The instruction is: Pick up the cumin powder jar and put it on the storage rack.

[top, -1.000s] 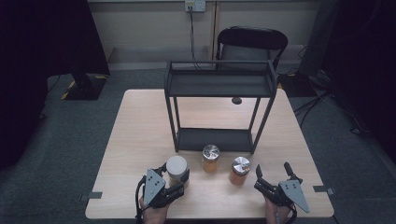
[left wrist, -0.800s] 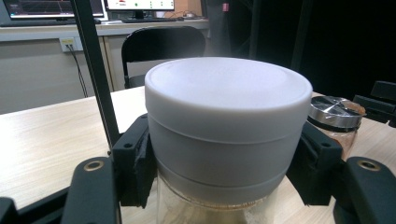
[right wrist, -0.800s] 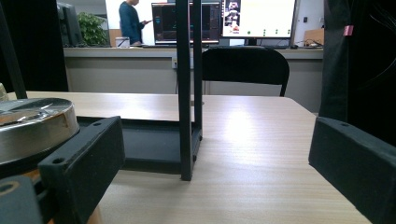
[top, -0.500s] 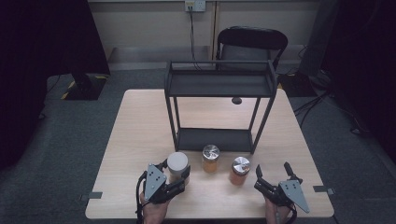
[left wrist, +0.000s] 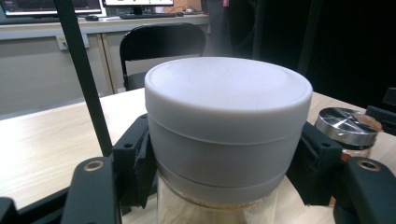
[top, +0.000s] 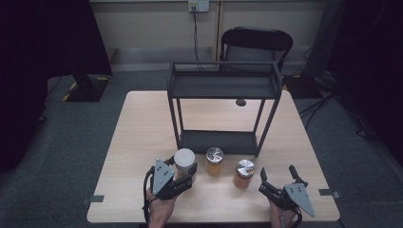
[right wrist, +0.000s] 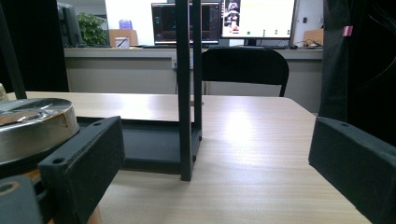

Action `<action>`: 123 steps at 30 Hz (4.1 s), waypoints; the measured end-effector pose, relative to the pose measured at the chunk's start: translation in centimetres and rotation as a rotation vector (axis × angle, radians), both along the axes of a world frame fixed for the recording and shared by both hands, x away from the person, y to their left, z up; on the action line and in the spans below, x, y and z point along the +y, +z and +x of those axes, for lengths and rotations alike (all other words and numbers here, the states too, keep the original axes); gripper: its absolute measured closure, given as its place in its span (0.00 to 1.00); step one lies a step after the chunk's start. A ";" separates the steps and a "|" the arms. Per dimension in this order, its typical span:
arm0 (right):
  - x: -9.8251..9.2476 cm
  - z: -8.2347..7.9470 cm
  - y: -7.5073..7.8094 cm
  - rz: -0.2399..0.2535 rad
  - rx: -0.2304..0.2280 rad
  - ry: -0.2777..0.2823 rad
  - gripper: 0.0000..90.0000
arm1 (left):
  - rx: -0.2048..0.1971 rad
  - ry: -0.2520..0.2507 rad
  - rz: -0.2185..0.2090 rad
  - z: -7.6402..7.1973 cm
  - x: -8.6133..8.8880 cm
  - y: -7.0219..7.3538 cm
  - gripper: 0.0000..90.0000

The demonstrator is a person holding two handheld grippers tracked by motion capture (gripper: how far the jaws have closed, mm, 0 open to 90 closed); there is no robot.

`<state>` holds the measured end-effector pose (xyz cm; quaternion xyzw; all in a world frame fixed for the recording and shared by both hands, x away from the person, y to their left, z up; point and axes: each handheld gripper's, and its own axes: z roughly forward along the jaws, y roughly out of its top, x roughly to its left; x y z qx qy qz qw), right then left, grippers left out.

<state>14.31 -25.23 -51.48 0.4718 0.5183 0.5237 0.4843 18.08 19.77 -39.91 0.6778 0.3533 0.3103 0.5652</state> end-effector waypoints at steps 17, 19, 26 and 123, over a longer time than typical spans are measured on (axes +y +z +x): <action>0.0 0.0 0.0 -0.001 -0.002 0.000 0.03 | -0.011 0.023 -0.014 1.7 -0.2 1.3 0.38; 0.0 0.0 0.0 0.000 -0.002 0.000 0.03 | -0.017 0.023 -0.013 1.8 -0.3 1.4 0.38; 0.0 0.0 0.0 0.000 -0.002 0.001 0.03 | -0.024 0.026 -0.012 2.5 -0.5 2.0 0.38; -0.5 -0.1 -0.2 0.001 -0.009 0.030 0.03 | 0.044 0.186 0.043 12.1 -8.3 -0.4 0.38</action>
